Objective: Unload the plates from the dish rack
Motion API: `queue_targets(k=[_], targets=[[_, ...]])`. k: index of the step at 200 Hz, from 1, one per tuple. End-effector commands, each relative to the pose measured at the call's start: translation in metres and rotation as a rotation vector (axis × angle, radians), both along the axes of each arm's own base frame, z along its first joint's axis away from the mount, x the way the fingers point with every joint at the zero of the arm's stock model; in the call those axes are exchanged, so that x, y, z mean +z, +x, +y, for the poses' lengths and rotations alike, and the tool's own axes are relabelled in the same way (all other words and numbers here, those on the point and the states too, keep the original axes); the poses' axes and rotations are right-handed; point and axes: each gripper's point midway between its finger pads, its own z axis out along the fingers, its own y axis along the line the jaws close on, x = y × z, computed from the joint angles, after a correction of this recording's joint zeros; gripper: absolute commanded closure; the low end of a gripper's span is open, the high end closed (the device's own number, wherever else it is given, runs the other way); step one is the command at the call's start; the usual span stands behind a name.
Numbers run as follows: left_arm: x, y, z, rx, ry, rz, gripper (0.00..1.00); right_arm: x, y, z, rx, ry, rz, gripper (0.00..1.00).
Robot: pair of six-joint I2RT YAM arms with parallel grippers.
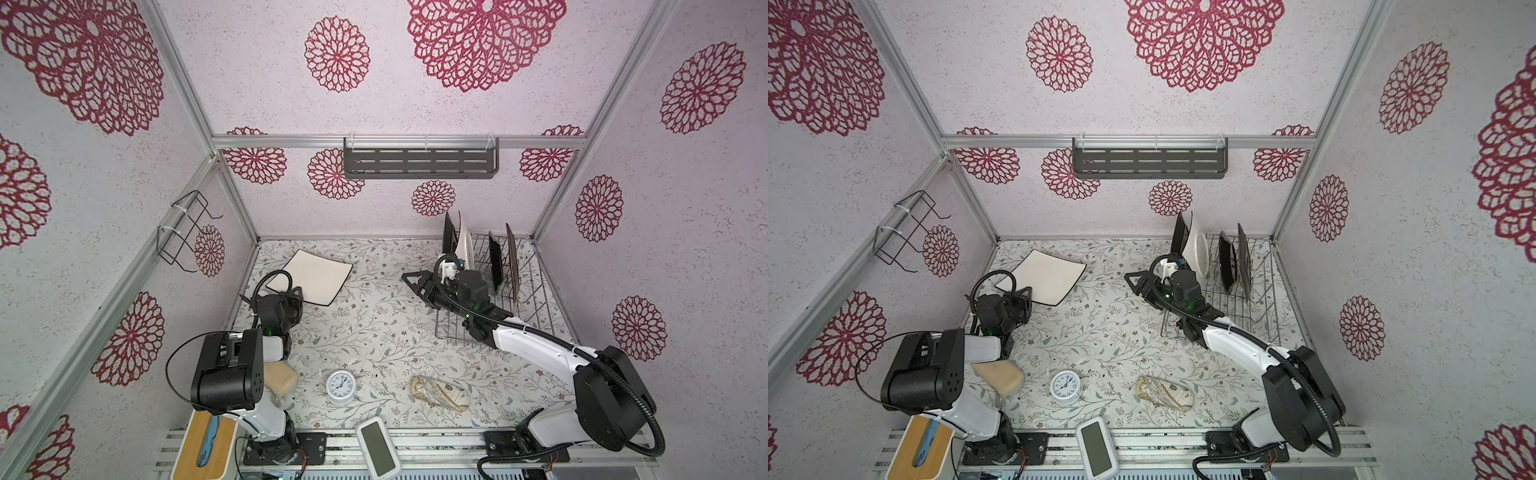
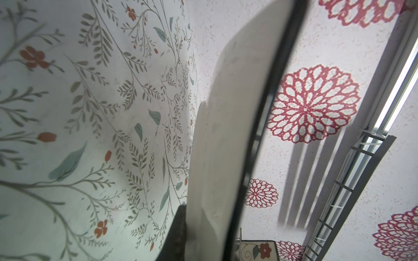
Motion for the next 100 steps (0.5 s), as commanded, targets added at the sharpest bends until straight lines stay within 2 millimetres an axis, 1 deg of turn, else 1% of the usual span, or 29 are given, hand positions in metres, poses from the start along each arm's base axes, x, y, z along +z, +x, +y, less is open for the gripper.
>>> queue_targets(k=[1, 36, 100], targets=[[0.066, 0.009, 0.011, 0.041, 0.021, -0.238, 1.00, 0.023, 0.006, 0.004, -0.013, 0.010, -0.071, 0.25], [0.056, 0.005, 0.020, 0.077, 0.016, -0.204, 1.00, 0.020, 0.006, 0.006, -0.010, 0.005, -0.063, 0.25], [0.047, -0.002, 0.036, 0.139, 0.018, -0.178, 1.00, 0.013, 0.005, 0.008, -0.007, -0.007, -0.049, 0.25]])
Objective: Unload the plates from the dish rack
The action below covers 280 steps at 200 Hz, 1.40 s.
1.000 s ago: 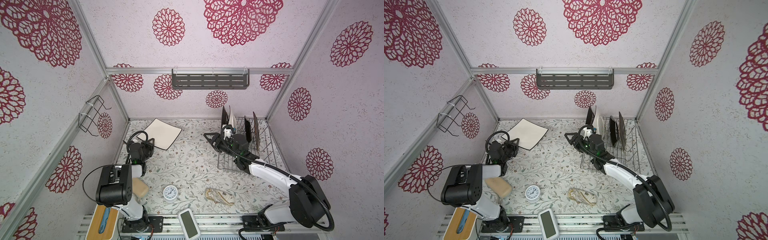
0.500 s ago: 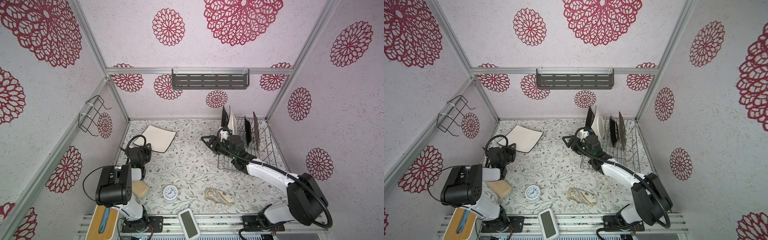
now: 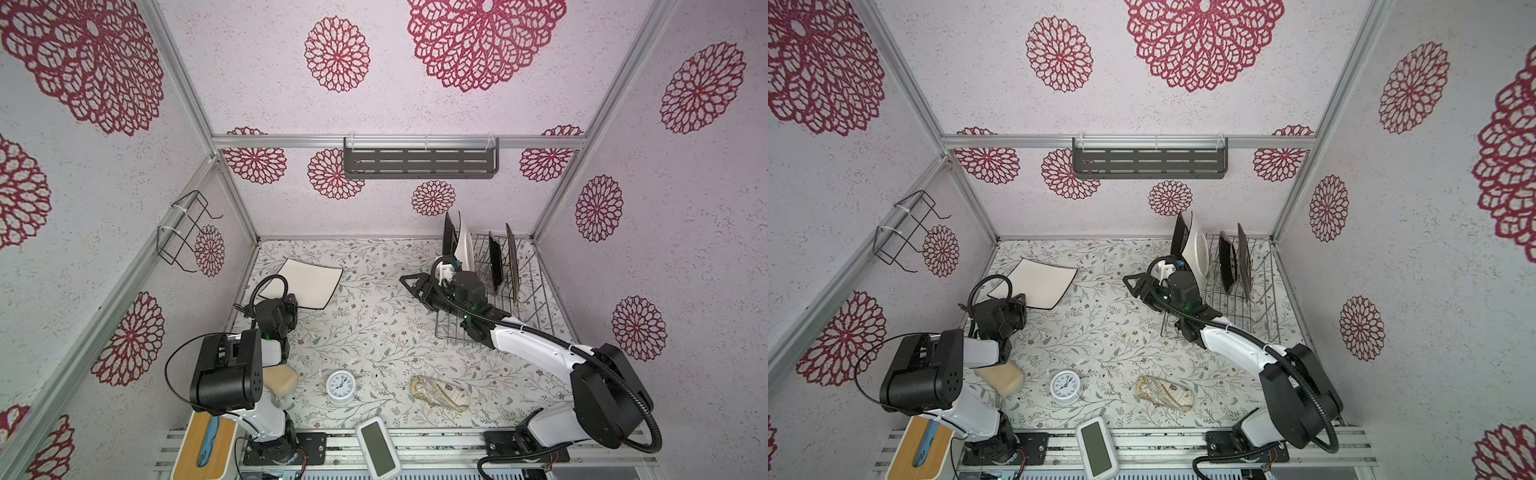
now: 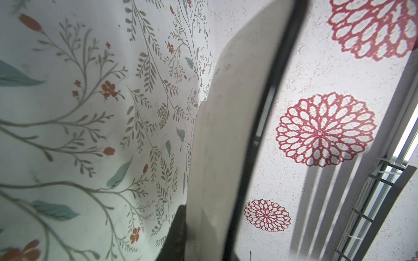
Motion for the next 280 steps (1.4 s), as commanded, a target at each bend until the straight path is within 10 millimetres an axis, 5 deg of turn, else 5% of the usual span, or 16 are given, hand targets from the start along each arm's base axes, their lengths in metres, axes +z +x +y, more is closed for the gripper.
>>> queue_targets(k=[1, 96, 257, 280], targets=[[0.065, 0.011, 0.012, 0.038, 0.026, -0.230, 1.00, 0.023, 0.007, 0.003, -0.017, 0.013, -0.065, 0.25], [0.051, 0.005, 0.033, 0.108, 0.024, -0.193, 1.00, 0.012, 0.008, 0.005, -0.016, -0.005, -0.043, 0.25], [0.014, 0.008, 0.039, 0.122, 0.004, -0.089, 1.00, 0.009, 0.011, 0.010, -0.016, -0.010, -0.033, 0.24], [0.009, 0.009, 0.038, 0.115, 0.003, -0.071, 0.85, 0.010, 0.011, 0.009, -0.020, -0.012, -0.035, 0.24]])
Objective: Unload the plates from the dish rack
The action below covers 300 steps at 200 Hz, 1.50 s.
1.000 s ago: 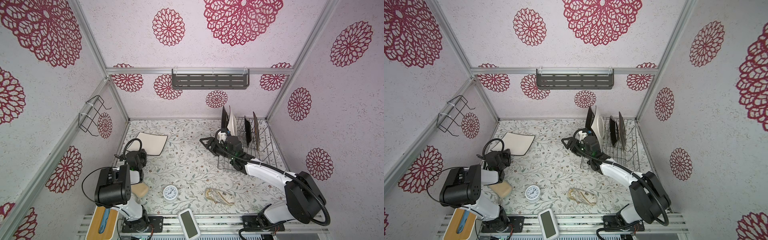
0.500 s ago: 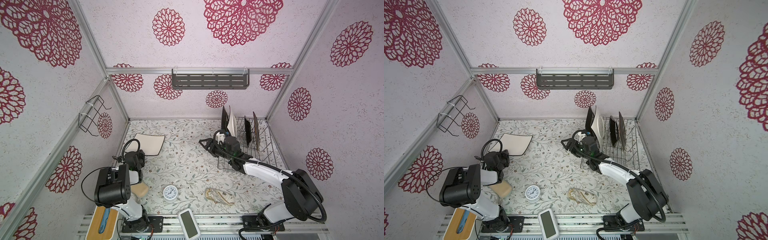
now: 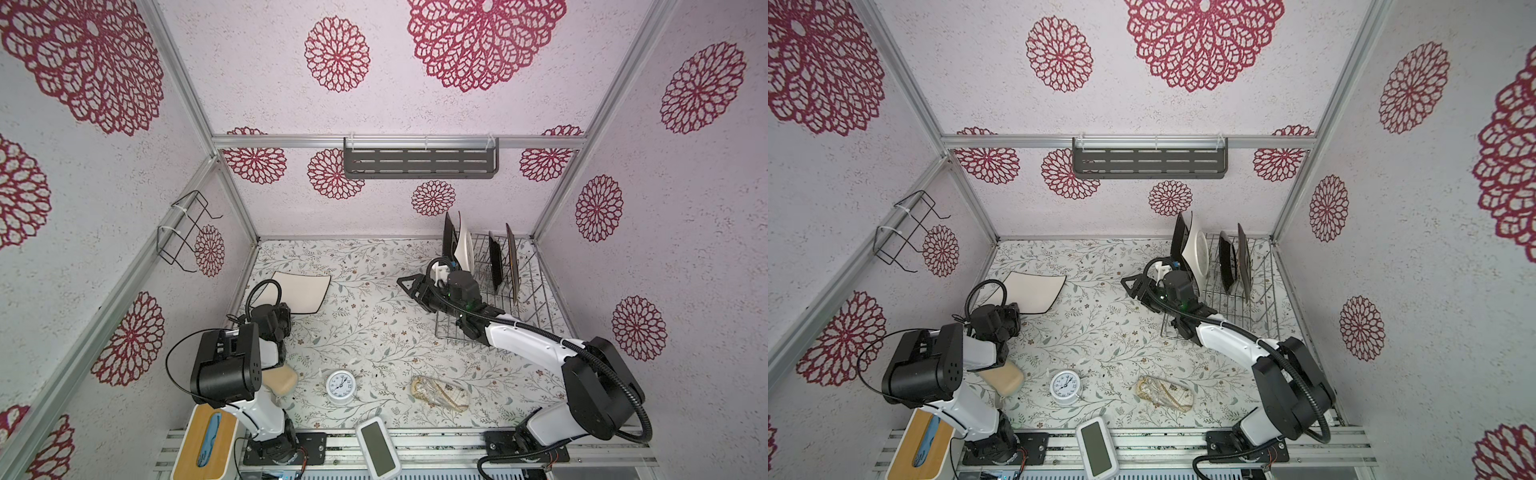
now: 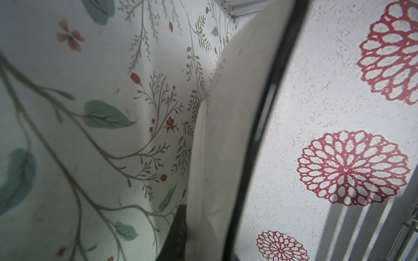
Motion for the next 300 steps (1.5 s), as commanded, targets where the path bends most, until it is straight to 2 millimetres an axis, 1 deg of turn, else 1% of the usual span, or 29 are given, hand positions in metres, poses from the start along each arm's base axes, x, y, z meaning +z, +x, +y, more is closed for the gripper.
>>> queue_targets(k=[1, 18, 66, 96, 119, 143, 174, 185, 197, 217, 257, 275, 300], targets=[[0.041, 0.022, 0.009, 0.005, 0.031, -0.151, 0.84, 0.023, 0.006, 0.002, -0.017, 0.015, -0.068, 0.24], [0.039, 0.022, 0.008, 0.001, 0.032, -0.137, 0.76, 0.022, 0.006, 0.002, -0.017, 0.011, -0.067, 0.24], [0.039, 0.020, 0.007, -0.011, 0.043, -0.116, 0.63, 0.023, 0.006, 0.002, -0.014, 0.009, -0.070, 0.24], [0.036, 0.019, 0.005, -0.019, 0.038, -0.094, 0.48, 0.025, 0.006, 0.001, -0.022, 0.008, -0.074, 0.23], [0.036, 0.019, 0.004, -0.030, 0.042, -0.082, 0.42, 0.026, 0.006, 0.000, -0.025, 0.012, -0.079, 0.23], [0.030, 0.017, 0.003, -0.033, 0.039, -0.046, 0.35, 0.028, 0.005, -0.001, -0.028, 0.013, -0.084, 0.23], [0.031, 0.017, 0.003, -0.042, 0.046, -0.015, 0.24, 0.031, 0.006, -0.001, -0.026, 0.013, -0.090, 0.23], [0.030, 0.017, 0.004, -0.045, 0.060, 0.009, 0.16, 0.032, 0.006, 0.000, -0.024, 0.016, -0.094, 0.23], [0.028, 0.015, 0.004, -0.050, 0.066, 0.031, 0.11, 0.033, 0.007, 0.000, -0.026, 0.017, -0.097, 0.23], [0.024, 0.013, 0.002, -0.060, 0.067, 0.053, 0.07, 0.034, 0.007, -0.001, -0.028, 0.016, -0.100, 0.23], [0.019, 0.011, -0.004, -0.077, 0.060, 0.083, 0.01, 0.034, 0.007, 0.000, -0.020, 0.012, -0.104, 0.23], [0.016, 0.009, -0.007, -0.078, 0.063, 0.098, 0.00, 0.034, 0.007, 0.000, -0.017, 0.009, -0.107, 0.22], [0.010, 0.008, -0.009, -0.081, 0.065, 0.126, 0.01, 0.034, 0.005, -0.003, -0.021, 0.008, -0.112, 0.22]])
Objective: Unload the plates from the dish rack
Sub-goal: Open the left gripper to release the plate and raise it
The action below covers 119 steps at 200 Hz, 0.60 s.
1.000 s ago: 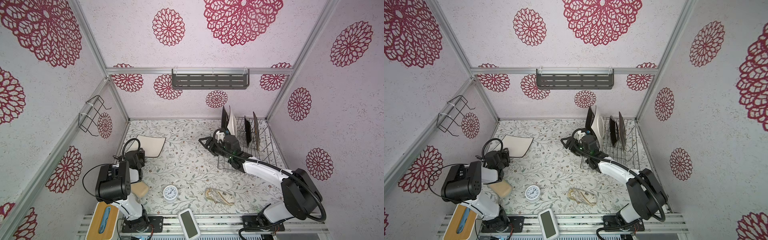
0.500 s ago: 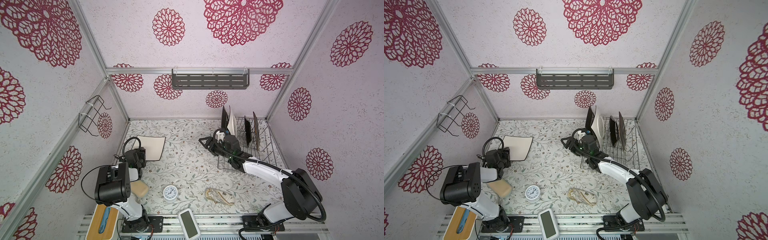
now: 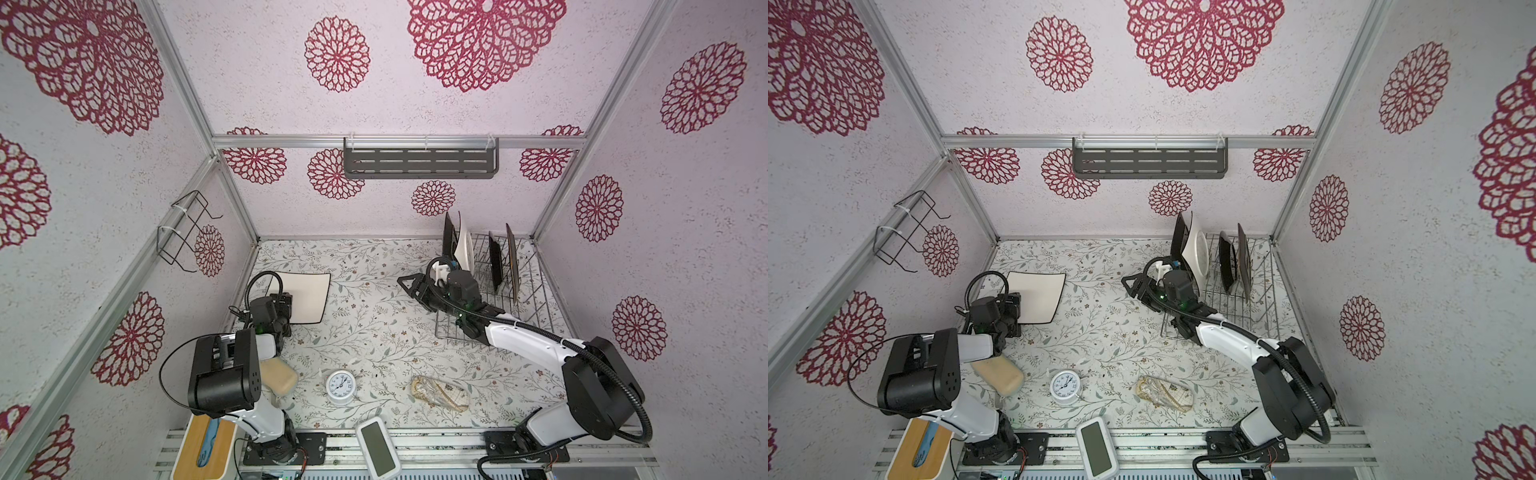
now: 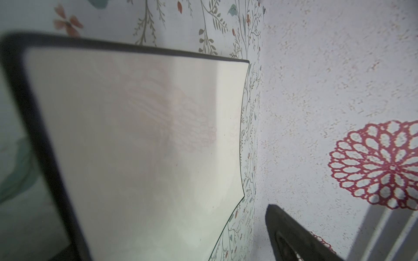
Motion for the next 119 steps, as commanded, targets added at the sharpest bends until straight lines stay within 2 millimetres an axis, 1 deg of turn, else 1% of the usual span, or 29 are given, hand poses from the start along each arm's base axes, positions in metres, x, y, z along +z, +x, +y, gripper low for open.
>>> queue_targets(k=[1, 29, 66, 97, 119], targets=[[0.015, 0.008, -0.001, -0.012, 0.033, -0.028, 0.01, 0.036, 0.003, -0.001, -0.009, 0.030, -0.103, 0.22], [0.007, 0.007, -0.004, -0.033, 0.037, 0.013, 0.02, 0.036, 0.002, -0.007, -0.026, 0.027, -0.112, 0.22], [-0.004, -0.001, -0.005, -0.041, 0.089, 0.100, 0.03, 0.037, 0.000, -0.011, -0.028, 0.019, -0.125, 0.22], [-0.008, -0.009, -0.007, -0.037, 0.095, 0.138, 0.03, 0.040, 0.000, -0.015, -0.027, 0.008, -0.143, 0.21], [-0.007, -0.014, -0.010, -0.043, 0.098, 0.153, 0.03, 0.044, -0.003, -0.017, -0.018, 0.021, -0.158, 0.20]])
